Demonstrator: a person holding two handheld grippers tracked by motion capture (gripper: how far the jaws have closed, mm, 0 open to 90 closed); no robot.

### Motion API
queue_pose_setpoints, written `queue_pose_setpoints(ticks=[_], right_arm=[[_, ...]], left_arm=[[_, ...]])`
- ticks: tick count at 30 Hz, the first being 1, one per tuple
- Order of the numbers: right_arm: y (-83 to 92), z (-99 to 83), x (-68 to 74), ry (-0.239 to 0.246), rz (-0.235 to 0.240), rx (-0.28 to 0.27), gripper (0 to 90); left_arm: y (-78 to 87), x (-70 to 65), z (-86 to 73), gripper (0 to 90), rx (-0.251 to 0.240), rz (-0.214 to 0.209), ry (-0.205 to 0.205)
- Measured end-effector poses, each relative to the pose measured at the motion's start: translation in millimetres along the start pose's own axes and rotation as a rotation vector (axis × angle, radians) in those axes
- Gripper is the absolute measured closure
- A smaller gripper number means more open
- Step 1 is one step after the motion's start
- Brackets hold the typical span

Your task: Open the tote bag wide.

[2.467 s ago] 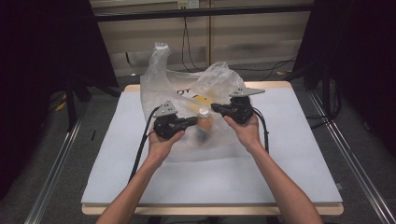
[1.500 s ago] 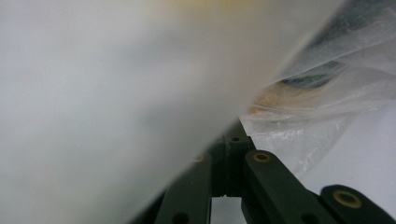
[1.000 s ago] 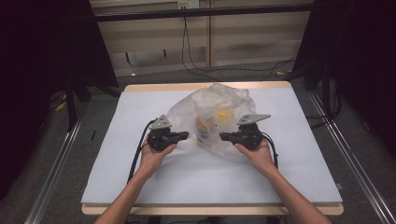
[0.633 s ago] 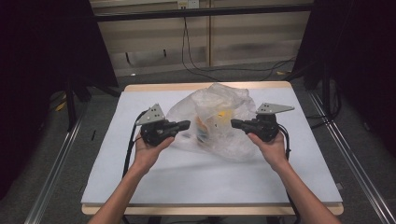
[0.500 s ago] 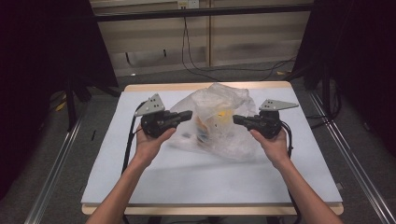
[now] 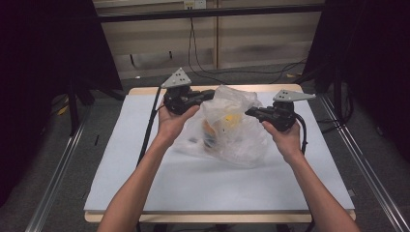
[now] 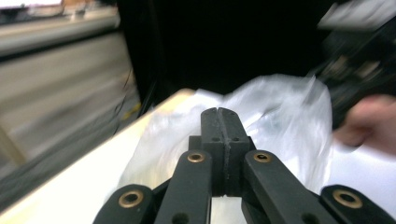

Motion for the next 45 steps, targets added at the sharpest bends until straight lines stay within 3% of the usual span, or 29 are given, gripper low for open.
queue_pose_setpoints(ticks=[5, 6, 12, 18, 23, 24, 25, 27, 29, 30, 34, 36, 43, 45], right_arm=[[-8.9, -7.6, -10.1, -0.005, -0.02, 0.024, 90.0], [-11.2, -10.0, -11.7, -0.01, -0.021, 0.032, 90.0], [-26.3, -28.2, -14.8, -0.011, -0.026, 0.084, 90.0], [-37.8, -40.0, -22.1, -0.004, -0.054, 0.127, 90.0], [-49.3, -70.9, -39.0, 0.0, -0.09, 0.225, 90.0], [-52.9, -82.1, -40.0, 0.011, -0.09, 0.258, 90.0], [-52.9, -82.1, -40.0, 0.011, -0.09, 0.258, 90.0], [-58.9, -103.2, -39.5, 0.016, -0.081, 0.317, 90.0], [-60.2, -113.0, -42.0, 0.002, -0.085, 0.34, 90.0], [-59.9, -118.5, -44.5, 0.001, -0.096, 0.362, 90.0], [-55.0, -141.0, -53.2, -0.022, -0.108, 0.429, 90.0], [-49.6, -144.0, -52.9, -0.055, -0.085, 0.402, 90.0], [-25.4, -150.1, -49.3, -0.016, -0.095, 0.457, 90.0], [-20.9, -150.9, -46.4, -0.012, -0.091, 0.459, 90.0]], left_arm=[[-4.0, 13.0, -33.5, 90.0, 0.066, 0.033, 0.012], [-4.0, 13.0, -33.5, 90.0, 0.066, 0.033, 0.012], [-1.4, 32.6, -72.5, 90.0, 0.126, 0.063, 0.074], [-10.3, 40.7, -110.6, 90.0, 0.233, 0.085, 0.058], [-16.9, 38.3, -149.7, 90.0, 0.33, 0.069, 0.058], [-17.8, 37.6, -157.6, 90.0, 0.359, 0.058, 0.048], [-17.8, 37.6, -157.6, 90.0, 0.359, 0.058, 0.048], [-19.8, 37.5, -178.4, 90.0, 0.424, 0.06, 0.05], [-21.6, 37.0, -188.3, 90.0, 0.439, 0.067, 0.043], [-20.0, 36.8, -193.1, 90.0, 0.472, 0.06, 0.018], [-18.7, 34.6, -194.9, 90.0, 0.441, 0.065, 0.042], [-14.3, 35.9, -196.3, 90.0, 0.451, 0.076, 0.009], [10.8, 52.9, -205.5, 90.0, 0.433, 0.134, 0.039], [14.7, 56.6, -206.1, 90.0, 0.43, 0.147, 0.067]])
Point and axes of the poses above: each handheld gripper's, and its own axes: y roughly backward along the jaws, z roughly out of its top, x roughly to its left, the point moved 10 cm from there along -y, roughly forward along the jaws, and after that the axes turned 1 degree about z, right-handed, at the moved point
